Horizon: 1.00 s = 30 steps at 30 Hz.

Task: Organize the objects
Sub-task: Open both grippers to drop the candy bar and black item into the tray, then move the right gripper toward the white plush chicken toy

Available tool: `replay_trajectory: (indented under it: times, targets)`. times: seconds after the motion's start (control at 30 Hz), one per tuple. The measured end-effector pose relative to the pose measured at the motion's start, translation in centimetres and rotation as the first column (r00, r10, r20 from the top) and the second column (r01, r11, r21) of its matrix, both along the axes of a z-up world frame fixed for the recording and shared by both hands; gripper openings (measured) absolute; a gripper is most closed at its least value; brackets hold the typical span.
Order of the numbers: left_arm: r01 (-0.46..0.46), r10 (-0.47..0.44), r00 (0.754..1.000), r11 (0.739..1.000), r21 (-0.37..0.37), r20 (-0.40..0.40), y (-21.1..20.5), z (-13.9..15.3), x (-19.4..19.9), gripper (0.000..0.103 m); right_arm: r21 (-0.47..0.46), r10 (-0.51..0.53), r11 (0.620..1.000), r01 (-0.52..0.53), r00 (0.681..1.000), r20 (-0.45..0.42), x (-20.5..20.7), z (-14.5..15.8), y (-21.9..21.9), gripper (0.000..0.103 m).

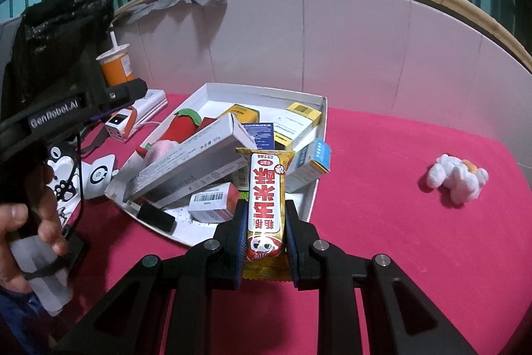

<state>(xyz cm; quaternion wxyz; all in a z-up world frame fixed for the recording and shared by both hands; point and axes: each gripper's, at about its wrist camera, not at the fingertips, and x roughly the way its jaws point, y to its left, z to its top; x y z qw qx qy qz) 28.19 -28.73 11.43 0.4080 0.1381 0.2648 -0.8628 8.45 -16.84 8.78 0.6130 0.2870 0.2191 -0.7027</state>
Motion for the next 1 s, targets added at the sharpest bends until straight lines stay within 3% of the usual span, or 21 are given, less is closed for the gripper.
replay_trajectory:
  times: [0.13, 0.2, 0.27, 0.37, 0.47, 0.5, 0.53, 0.67, 0.73, 0.83, 0.93, 1.0]
  targets:
    - [0.004, -0.003, 1.000, 0.999, 0.037, -0.023, -1.0, -0.4, 0.3, 0.022, 0.031, 0.002, 1.000, -0.002, 1.000, 0.005, 0.2, -1.3, -1.9, 0.022]
    - [0.005, -0.002, 0.999, 0.998, 0.062, -0.042, -1.3, -0.7, 0.5, 0.041, 0.055, 0.000, 0.999, 0.000, 1.000, 0.012, 0.1, -2.0, -2.8, 0.022]
    - [0.000, 0.004, 0.998, 0.998, 0.069, -0.056, -1.3, -0.8, 0.7, 0.076, 0.085, 0.000, 0.996, -0.001, 1.000, 0.020, 0.0, -3.0, -3.8, 0.024]
    - [-0.011, 0.015, 0.998, 0.998, 0.062, -0.060, -1.0, -0.7, 0.7, 0.092, 0.117, 0.003, 0.993, -0.006, 1.000, 0.028, 0.0, -4.2, -4.4, 0.028]
    - [-0.004, 0.006, 0.998, 0.999, 0.049, -0.056, -0.5, -0.5, 0.5, 0.098, 0.098, -0.022, 0.995, 0.018, 0.999, 0.040, -0.9, -4.3, -3.8, 0.057]
    - [0.002, 0.000, 0.998, 0.999, 0.041, -0.056, -0.2, -0.4, 0.3, 0.099, 0.082, -0.045, 0.996, 0.041, 0.998, 0.048, -1.6, -4.1, -3.4, 0.075]
    - [0.007, -0.005, 0.998, 0.999, 0.035, -0.057, 0.0, -0.3, 0.1, 0.102, 0.067, -0.066, 0.996, 0.062, 0.996, 0.053, -2.2, -3.9, -3.2, 0.085]
    - [0.079, -0.079, 0.996, 0.997, 0.001, -0.044, 2.4, -0.5, -2.0, 0.103, -0.009, -0.206, 0.978, 0.207, 0.975, 0.082, -6.9, -2.9, -0.4, 0.096]
    - [0.134, -0.134, 0.991, 0.991, -0.010, -0.025, 3.8, -1.1, -3.4, 0.103, -0.031, -0.311, 0.949, 0.315, 0.947, 0.084, -9.9, -2.7, 1.3, 0.100]
    - [0.246, -0.246, 0.969, 0.969, 0.003, -0.001, 6.1, -2.4, -5.8, 0.103, -0.037, -0.483, 0.872, 0.489, 0.869, 0.107, -16.3, -3.1, 3.8, 0.100]
    - [0.339, -0.340, 0.940, 0.940, 0.027, 0.015, 7.7, -3.6, -7.9, 0.103, -0.008, -0.562, 0.823, 0.568, 0.816, 0.134, -21.6, -4.1, 4.9, 0.100]
    - [0.378, -0.379, 0.925, 0.925, 0.030, 0.031, 8.5, -4.0, -9.0, 0.103, 0.000, -0.564, 0.820, 0.572, 0.810, 0.160, -24.1, -4.6, 5.0, 0.100]
